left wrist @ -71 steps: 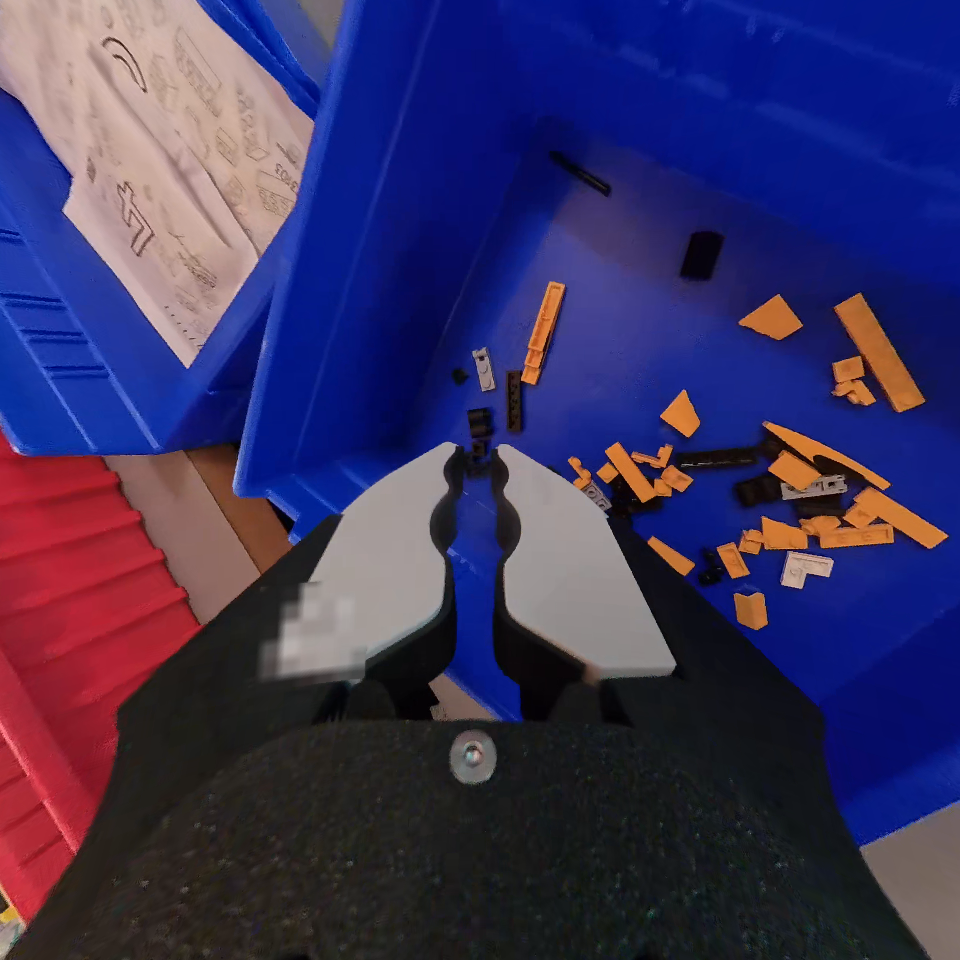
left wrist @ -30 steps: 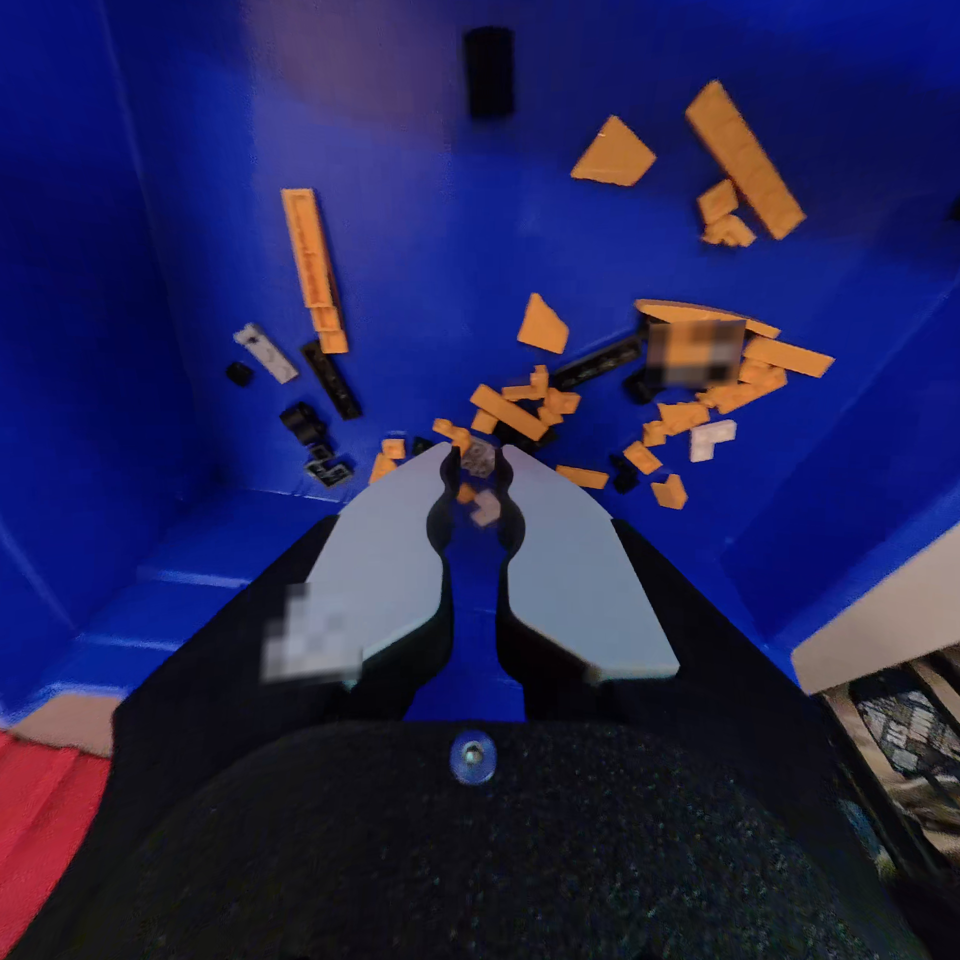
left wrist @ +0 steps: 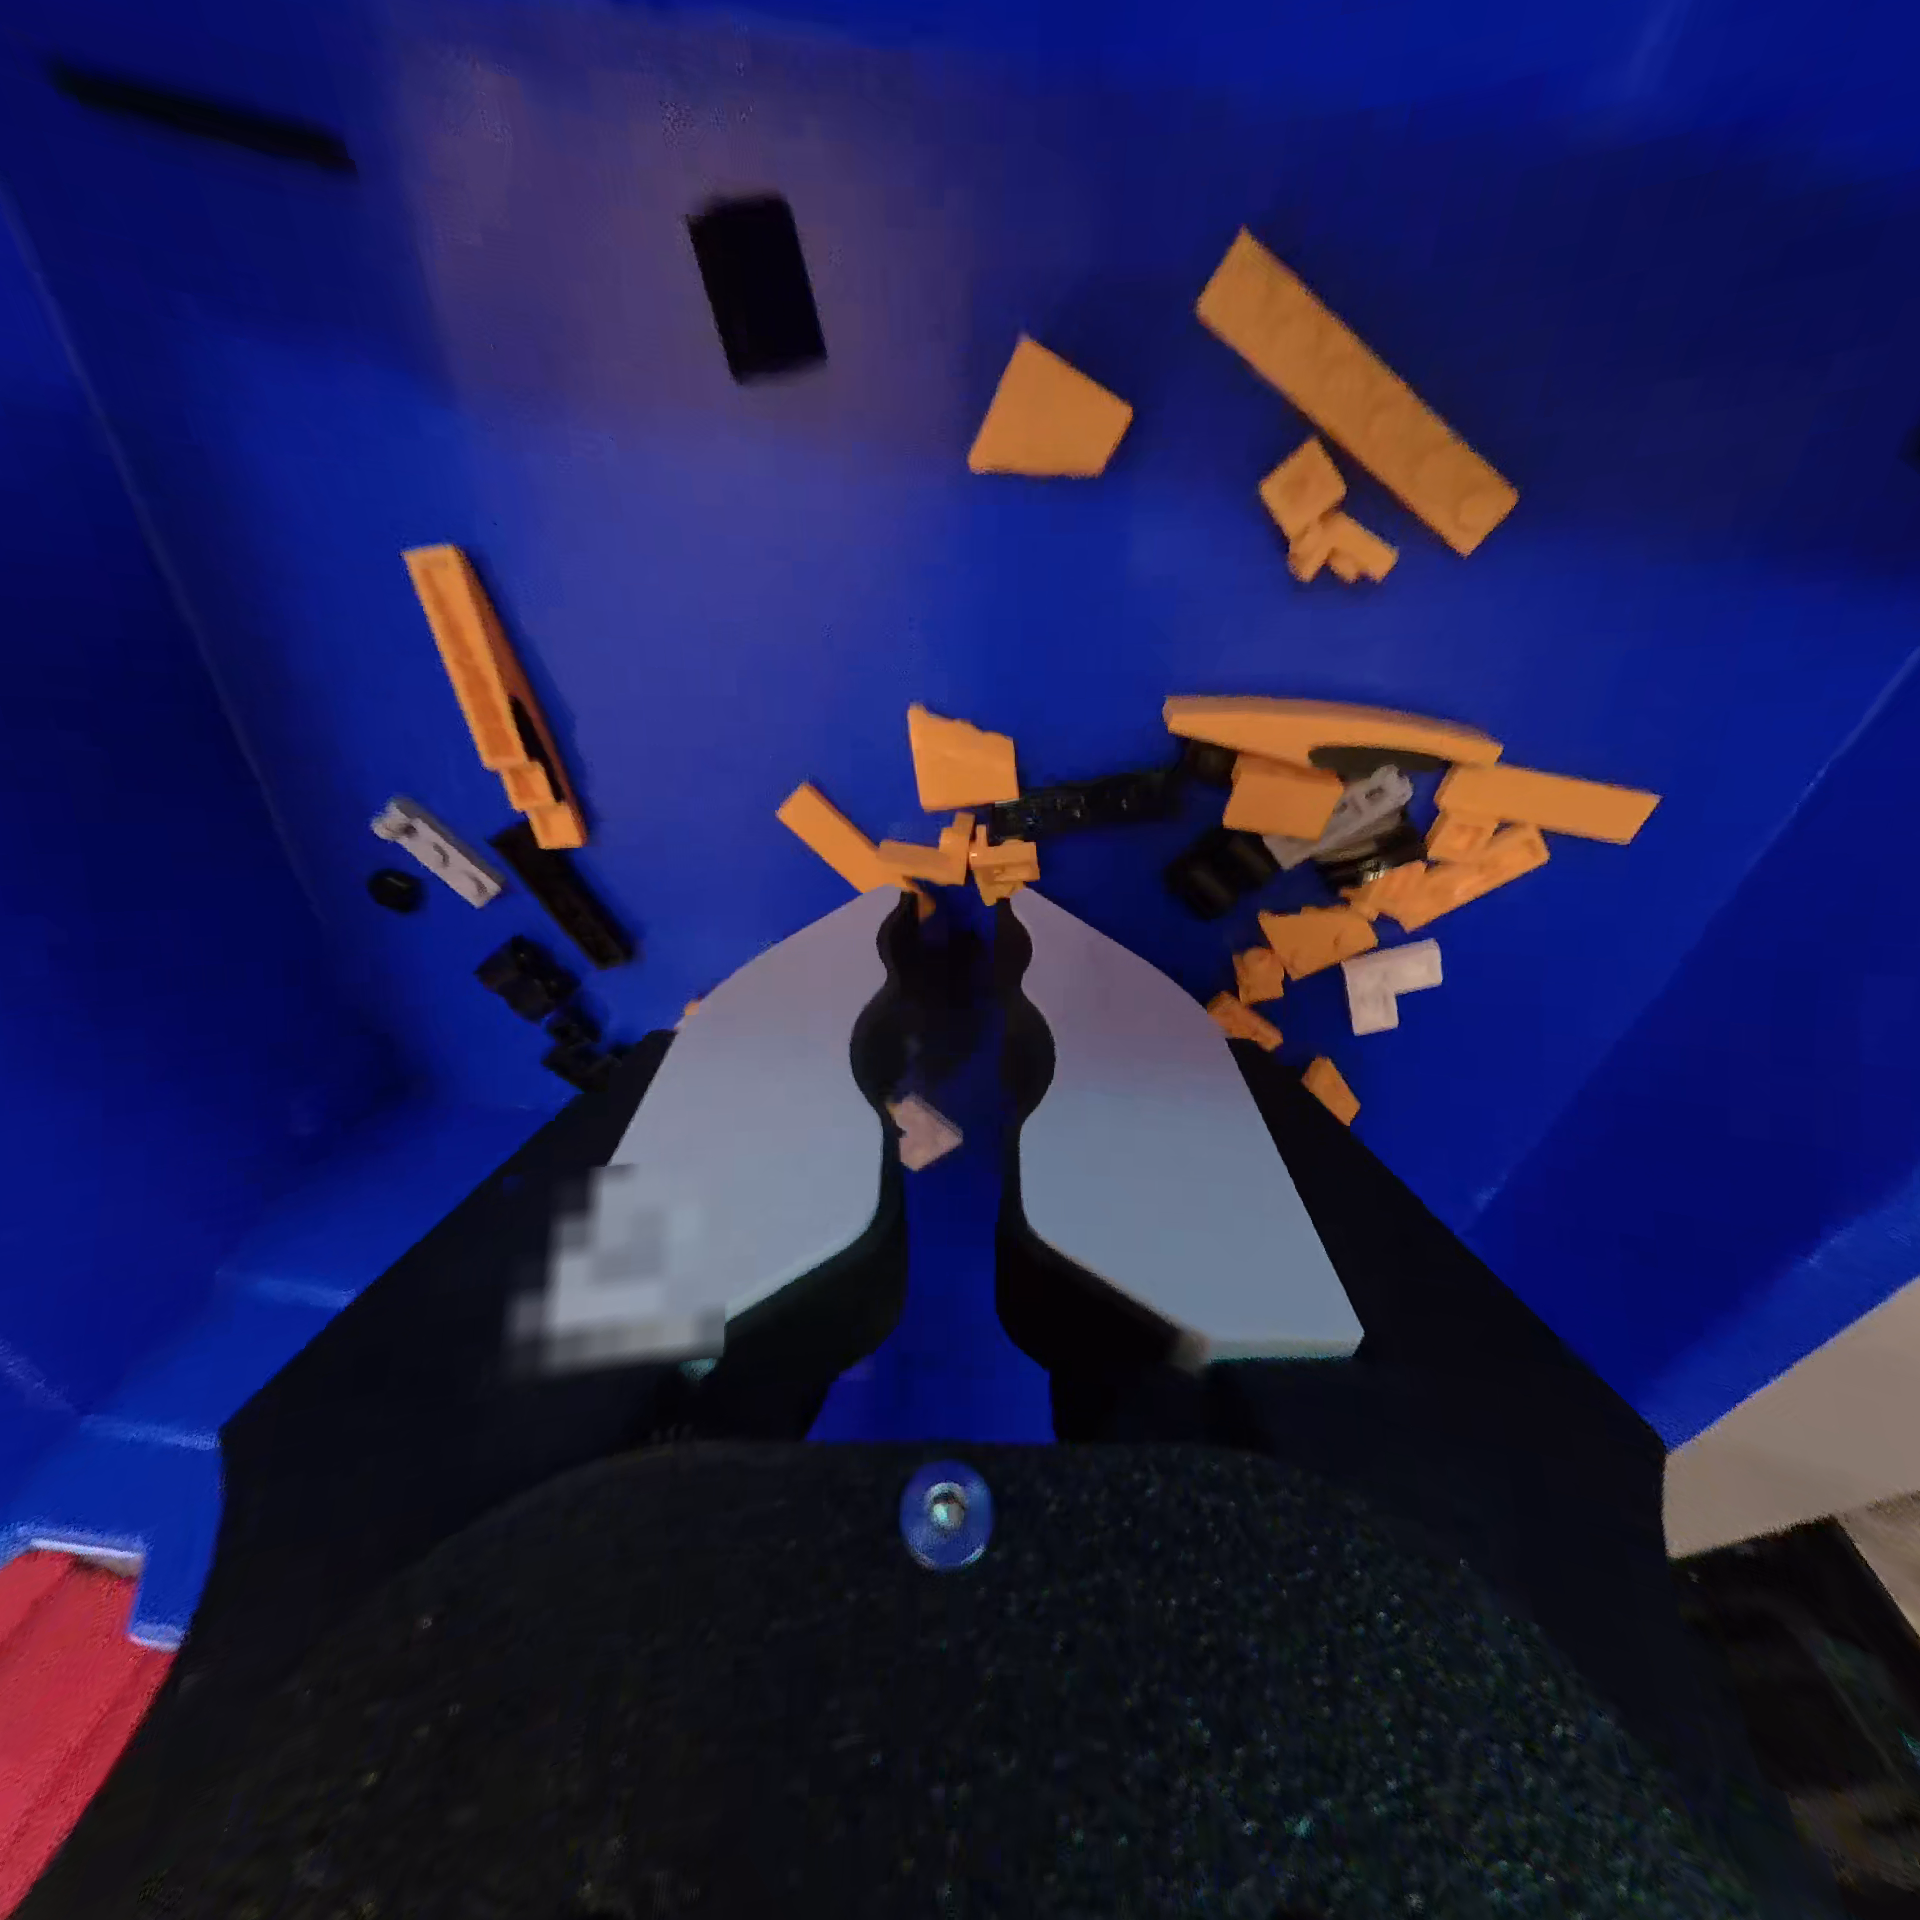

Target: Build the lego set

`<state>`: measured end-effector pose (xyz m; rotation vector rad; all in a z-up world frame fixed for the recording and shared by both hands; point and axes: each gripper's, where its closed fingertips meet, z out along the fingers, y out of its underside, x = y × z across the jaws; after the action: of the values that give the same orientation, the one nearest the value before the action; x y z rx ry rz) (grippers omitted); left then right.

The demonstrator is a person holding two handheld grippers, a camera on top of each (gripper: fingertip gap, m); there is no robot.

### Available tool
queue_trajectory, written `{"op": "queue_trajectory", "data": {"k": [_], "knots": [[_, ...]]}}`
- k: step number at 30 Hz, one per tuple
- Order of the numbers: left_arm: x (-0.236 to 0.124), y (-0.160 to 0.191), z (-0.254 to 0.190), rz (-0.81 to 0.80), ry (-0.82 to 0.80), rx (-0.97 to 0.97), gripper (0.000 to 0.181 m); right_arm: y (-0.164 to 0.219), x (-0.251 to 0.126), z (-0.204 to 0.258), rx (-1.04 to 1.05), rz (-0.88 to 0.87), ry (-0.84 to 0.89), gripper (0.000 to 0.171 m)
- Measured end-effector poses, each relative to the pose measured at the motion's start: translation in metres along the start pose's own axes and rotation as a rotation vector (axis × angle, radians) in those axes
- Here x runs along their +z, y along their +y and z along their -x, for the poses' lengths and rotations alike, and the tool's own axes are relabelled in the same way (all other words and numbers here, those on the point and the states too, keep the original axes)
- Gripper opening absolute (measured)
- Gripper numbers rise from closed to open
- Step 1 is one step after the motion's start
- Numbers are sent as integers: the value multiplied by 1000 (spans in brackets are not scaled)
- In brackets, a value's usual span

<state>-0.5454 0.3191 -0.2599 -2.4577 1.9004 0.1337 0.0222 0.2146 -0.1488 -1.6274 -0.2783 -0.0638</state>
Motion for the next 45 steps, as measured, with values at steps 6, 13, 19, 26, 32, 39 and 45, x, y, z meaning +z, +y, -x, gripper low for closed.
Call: {"op": "queue_trajectory", "data": {"k": [6, 13, 19, 26, 32, 39, 45], "knots": [[-13, -11, 14, -74, -49, -30, 16, -1, 0, -2, -2, -1, 5, 0], [-5, -4, 8, -51, -32, -22, 15, 0, 0, -2, -3, 0, 7, 0], [0, -6, 4, -57, -11, -23, 17, 1, 0, -2, -3, 4, 8, 0], [-2, 7, 16, -24, -98, -11, 0, 3, 0, -2, -3, 9, 9, 0], [-12, 24, 13, 4, -102, -35, 12, 5, 1, -2, -5, 14, 7, 0], [-12, 28, -40, 39, 62, 31, 21, 5, 2, -1, -4, 16, 5, 0], [-3, 19, -55, 36, 96, 86, 23, 5, 1, 0, -6, 15, 6, 0]]}}
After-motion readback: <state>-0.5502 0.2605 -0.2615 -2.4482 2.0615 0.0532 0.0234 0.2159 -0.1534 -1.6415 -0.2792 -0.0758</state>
